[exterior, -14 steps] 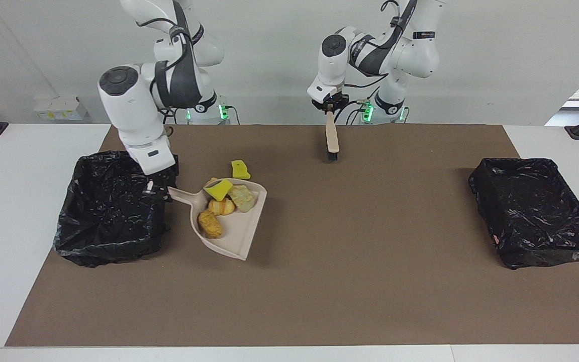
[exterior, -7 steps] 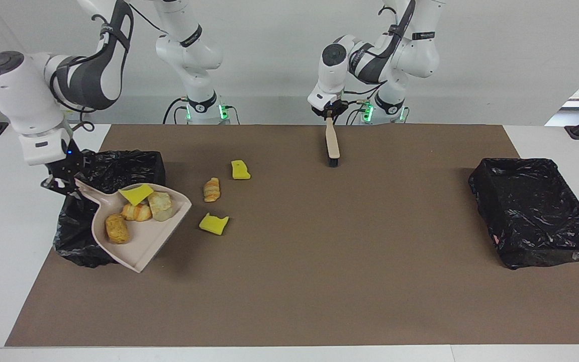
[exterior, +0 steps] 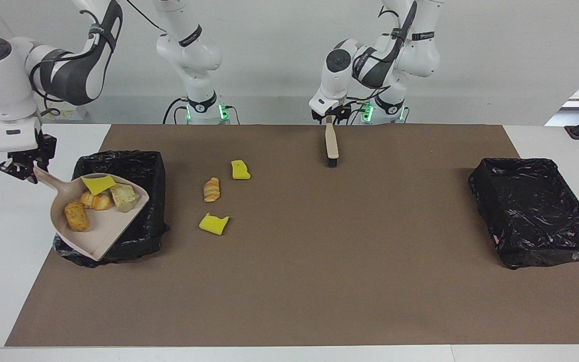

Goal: Sweep and dump trash in bin

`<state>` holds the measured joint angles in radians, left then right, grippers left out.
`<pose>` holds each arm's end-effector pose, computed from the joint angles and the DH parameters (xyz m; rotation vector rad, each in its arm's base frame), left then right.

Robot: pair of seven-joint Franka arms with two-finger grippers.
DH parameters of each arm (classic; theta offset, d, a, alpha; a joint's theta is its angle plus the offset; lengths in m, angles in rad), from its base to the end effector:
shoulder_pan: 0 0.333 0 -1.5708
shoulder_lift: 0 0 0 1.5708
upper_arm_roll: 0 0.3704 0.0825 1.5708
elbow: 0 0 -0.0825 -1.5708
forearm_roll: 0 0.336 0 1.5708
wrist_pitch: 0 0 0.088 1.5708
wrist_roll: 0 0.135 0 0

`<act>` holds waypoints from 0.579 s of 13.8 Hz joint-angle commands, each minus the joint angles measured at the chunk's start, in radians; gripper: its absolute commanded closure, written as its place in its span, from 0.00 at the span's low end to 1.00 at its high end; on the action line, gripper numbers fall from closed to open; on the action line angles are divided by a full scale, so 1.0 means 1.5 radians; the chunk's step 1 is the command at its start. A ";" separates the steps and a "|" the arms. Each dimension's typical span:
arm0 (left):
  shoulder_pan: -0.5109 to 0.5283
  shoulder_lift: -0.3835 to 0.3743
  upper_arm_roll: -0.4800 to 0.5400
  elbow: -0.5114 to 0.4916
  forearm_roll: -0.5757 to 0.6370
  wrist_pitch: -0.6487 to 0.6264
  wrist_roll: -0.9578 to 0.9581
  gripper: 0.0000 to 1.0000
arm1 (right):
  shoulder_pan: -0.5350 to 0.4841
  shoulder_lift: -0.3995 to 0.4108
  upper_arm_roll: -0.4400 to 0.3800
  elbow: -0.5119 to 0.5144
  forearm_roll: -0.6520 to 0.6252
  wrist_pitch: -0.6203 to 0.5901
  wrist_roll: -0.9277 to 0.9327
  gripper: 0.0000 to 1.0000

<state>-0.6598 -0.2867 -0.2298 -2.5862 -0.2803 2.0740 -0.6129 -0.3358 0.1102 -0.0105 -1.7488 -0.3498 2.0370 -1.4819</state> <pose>0.1959 -0.2766 0.3965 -3.0761 0.1481 0.4294 0.5365 -0.2228 0.5631 2.2533 1.6537 -0.2137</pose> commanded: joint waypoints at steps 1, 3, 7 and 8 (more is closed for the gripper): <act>0.073 0.065 0.001 0.115 -0.002 -0.065 0.071 0.00 | -0.005 -0.031 0.007 -0.036 -0.068 -0.002 0.033 1.00; 0.123 0.088 0.001 0.194 0.026 -0.108 0.103 0.00 | -0.006 -0.034 0.007 -0.051 -0.084 -0.005 0.071 1.00; 0.233 0.123 0.001 0.373 0.104 -0.201 0.204 0.00 | -0.007 -0.025 0.007 -0.039 -0.088 -0.009 0.081 1.00; 0.257 0.126 0.001 0.414 0.104 -0.224 0.226 0.00 | -0.003 -0.021 0.007 -0.028 -0.103 -0.006 0.081 1.00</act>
<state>-0.3509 -0.1349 -0.2186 -2.1062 -0.1421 1.8222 -0.3406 -0.3354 0.0893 -0.0102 -1.7966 -0.4587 2.0316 -1.3823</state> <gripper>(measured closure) 0.000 0.683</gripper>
